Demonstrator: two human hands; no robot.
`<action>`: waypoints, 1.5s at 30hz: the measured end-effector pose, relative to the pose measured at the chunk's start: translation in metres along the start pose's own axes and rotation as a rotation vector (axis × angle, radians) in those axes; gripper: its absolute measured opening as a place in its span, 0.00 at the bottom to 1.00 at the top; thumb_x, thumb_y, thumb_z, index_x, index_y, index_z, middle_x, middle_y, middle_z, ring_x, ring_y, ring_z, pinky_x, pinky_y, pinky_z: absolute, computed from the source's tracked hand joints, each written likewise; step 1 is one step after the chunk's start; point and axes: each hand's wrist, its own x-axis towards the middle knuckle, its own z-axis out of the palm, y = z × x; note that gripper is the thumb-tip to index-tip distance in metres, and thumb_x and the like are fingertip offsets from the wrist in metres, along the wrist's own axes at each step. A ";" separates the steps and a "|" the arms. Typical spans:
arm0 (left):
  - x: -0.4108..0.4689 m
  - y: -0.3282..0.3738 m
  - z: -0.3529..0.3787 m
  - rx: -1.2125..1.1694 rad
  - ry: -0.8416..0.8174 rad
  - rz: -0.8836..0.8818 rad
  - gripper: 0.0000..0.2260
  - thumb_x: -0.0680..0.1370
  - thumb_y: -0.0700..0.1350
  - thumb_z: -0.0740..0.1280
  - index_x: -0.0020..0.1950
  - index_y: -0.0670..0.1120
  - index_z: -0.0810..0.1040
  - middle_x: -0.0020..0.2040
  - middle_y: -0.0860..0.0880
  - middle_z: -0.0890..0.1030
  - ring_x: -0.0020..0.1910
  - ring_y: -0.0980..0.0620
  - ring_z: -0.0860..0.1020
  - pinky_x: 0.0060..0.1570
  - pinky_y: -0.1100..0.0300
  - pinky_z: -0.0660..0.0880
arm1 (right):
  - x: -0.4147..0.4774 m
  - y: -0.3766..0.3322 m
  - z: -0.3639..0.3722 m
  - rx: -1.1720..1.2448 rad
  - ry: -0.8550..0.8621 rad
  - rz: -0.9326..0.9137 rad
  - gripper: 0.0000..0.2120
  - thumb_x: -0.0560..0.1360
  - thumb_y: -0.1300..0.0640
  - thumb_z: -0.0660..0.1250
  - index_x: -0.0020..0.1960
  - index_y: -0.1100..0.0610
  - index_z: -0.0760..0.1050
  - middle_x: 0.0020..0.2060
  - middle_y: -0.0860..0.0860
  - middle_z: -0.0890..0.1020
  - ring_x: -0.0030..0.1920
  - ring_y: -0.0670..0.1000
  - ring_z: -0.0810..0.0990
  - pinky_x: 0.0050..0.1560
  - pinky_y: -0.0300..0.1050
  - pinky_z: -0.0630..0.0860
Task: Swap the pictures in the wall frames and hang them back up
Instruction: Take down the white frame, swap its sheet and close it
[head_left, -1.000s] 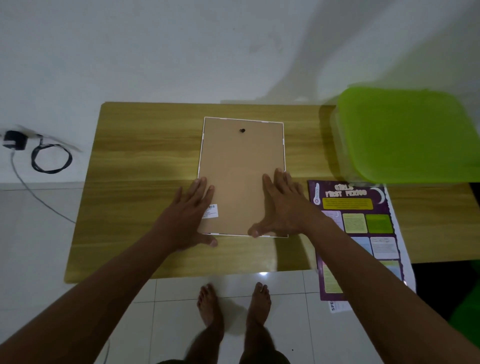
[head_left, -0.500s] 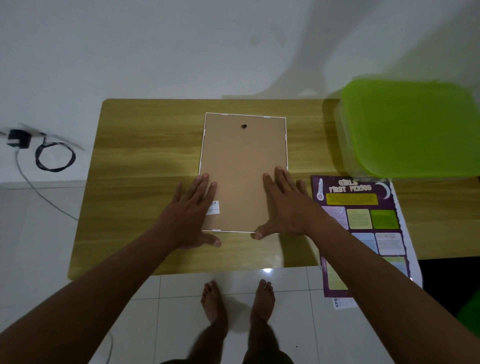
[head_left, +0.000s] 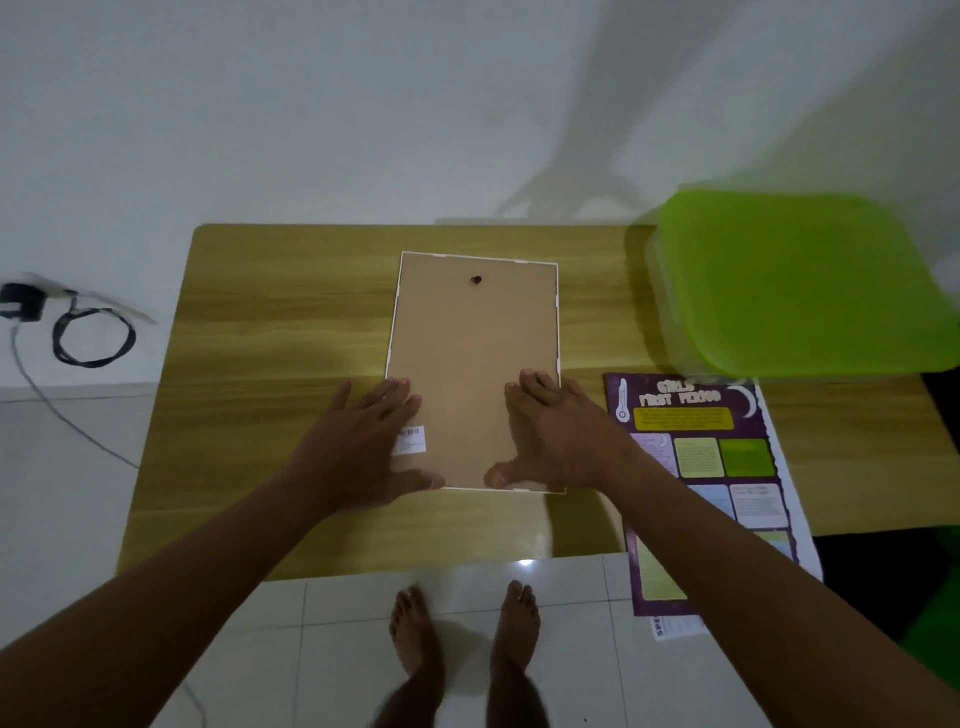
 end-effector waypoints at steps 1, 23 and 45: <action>0.006 -0.002 -0.009 -0.095 0.028 -0.063 0.42 0.68 0.77 0.53 0.68 0.47 0.74 0.70 0.47 0.73 0.69 0.47 0.71 0.65 0.46 0.69 | 0.000 0.000 -0.005 0.091 0.044 0.036 0.55 0.63 0.20 0.61 0.78 0.56 0.60 0.78 0.57 0.59 0.78 0.55 0.56 0.77 0.52 0.55; 0.126 -0.037 -0.051 0.140 -0.348 -0.149 0.38 0.79 0.58 0.59 0.79 0.44 0.41 0.80 0.46 0.39 0.78 0.43 0.41 0.72 0.35 0.46 | 0.084 0.035 -0.030 0.183 0.109 0.404 0.49 0.75 0.36 0.66 0.80 0.59 0.42 0.80 0.54 0.45 0.77 0.61 0.52 0.72 0.63 0.59; 0.073 -0.013 -0.032 -0.417 0.185 -0.532 0.35 0.73 0.50 0.71 0.76 0.45 0.60 0.72 0.41 0.66 0.69 0.39 0.65 0.67 0.48 0.65 | 0.073 0.027 -0.032 0.282 0.117 0.334 0.43 0.75 0.43 0.68 0.79 0.56 0.48 0.76 0.59 0.55 0.71 0.67 0.63 0.66 0.60 0.70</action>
